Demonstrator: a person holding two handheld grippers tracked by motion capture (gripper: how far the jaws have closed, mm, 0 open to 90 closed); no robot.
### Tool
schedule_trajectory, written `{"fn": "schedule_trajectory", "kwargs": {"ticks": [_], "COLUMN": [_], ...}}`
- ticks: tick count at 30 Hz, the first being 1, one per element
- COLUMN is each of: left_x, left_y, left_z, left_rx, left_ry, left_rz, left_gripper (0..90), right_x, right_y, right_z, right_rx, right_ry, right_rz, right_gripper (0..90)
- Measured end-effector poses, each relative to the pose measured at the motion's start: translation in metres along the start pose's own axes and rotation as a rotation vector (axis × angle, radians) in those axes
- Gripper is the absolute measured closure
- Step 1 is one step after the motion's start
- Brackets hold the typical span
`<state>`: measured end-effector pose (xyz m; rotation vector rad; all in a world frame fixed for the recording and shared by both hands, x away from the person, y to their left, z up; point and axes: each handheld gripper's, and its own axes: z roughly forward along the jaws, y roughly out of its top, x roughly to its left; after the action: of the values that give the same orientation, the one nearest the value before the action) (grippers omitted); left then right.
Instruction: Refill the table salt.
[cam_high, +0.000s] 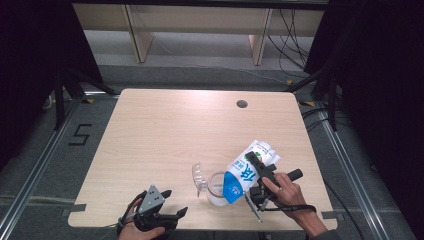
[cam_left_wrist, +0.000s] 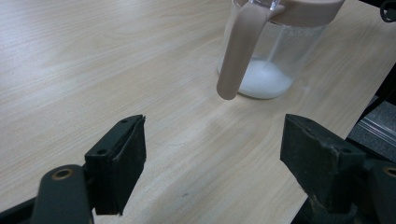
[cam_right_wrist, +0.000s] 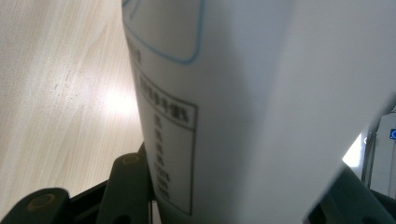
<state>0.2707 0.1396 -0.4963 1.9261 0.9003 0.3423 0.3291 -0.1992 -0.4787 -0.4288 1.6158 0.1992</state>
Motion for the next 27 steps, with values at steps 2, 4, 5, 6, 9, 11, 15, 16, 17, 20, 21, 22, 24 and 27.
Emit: {"fn": "schedule_trajectory", "kwargs": {"ticks": [2, 4, 5, 6, 9, 11, 15, 16, 17, 20, 21, 22, 24, 27], "left_x": [-0.0003, -0.0001, -0.0001, -0.0006, -0.0007, -0.0008, -0.0005, -0.0002, -0.0009, -0.0007, -0.0008, -0.0008, -0.0008, -0.0001], "left_y": [-0.0001, 0.0001, 0.0000, -0.0002, -0.0002, -0.0003, -0.0001, 0.0001, -0.0003, -0.0003, -0.0003, -0.0003, -0.0002, 0.0001], "left_z": [-0.0001, -0.0001, -0.0001, 0.0000, 0.0001, 0.0001, 0.0000, -0.0002, 0.0001, 0.0001, 0.0001, 0.0001, 0.0001, -0.0003], "left_rx": [0.000, 0.001, 0.001, 0.000, -0.001, -0.001, 0.000, 0.000, 0.000, -0.001, -0.001, -0.001, 0.000, 0.001], "left_ry": [0.000, 0.000, 0.000, 0.001, 0.001, 0.001, 0.002, 0.002, 0.001, 0.001, 0.001, 0.001, 0.001, 0.001], "left_rz": [-0.005, 0.000, -0.001, -0.011, -0.014, -0.015, -0.008, 0.000, -0.015, -0.015, -0.015, -0.014, -0.014, 0.001], "left_gripper": [22.2, 22.2, 22.2, 22.2, 22.2, 22.2, 22.2, 22.2, 22.2, 22.2, 22.2, 22.2, 22.2, 22.2], "right_x": [0.0000, 0.0000, 0.0000, -0.0001, -0.0002, -0.0017, -0.0021, -0.0004, -0.0021, -0.0022, -0.0005, -0.0006, -0.0008, -0.0009], "right_y": [0.0000, 0.0000, 0.0000, 0.0001, 0.0001, 0.0003, 0.0003, 0.0000, 0.0002, 0.0002, -0.0001, -0.0001, -0.0001, 0.0000], "right_z": [0.0000, 0.0000, 0.0000, 0.0000, -0.0001, -0.0002, -0.0002, -0.0002, -0.0001, -0.0002, -0.0005, -0.0005, -0.0007, -0.0005], "right_rx": [0.000, -0.001, -0.001, -0.001, 0.000, -0.004, -0.005, 0.000, -0.005, -0.003, 0.002, 0.002, 0.003, 0.000], "right_ry": [0.000, -0.001, -0.001, -0.001, -0.002, -0.007, -0.008, -0.001, -0.007, -0.009, -0.004, -0.004, -0.006, -0.007], "right_rz": [0.000, 0.000, -0.001, -0.002, -0.004, -0.024, -0.029, -0.003, -0.026, -0.026, -0.003, -0.004, -0.007, -0.012], "right_gripper": [53.1, 53.3, 53.2, 53.3, 53.3, 53.4, 53.5, 53.6, 53.6, 53.7, 53.7, 53.8, 53.8, 53.9]}}
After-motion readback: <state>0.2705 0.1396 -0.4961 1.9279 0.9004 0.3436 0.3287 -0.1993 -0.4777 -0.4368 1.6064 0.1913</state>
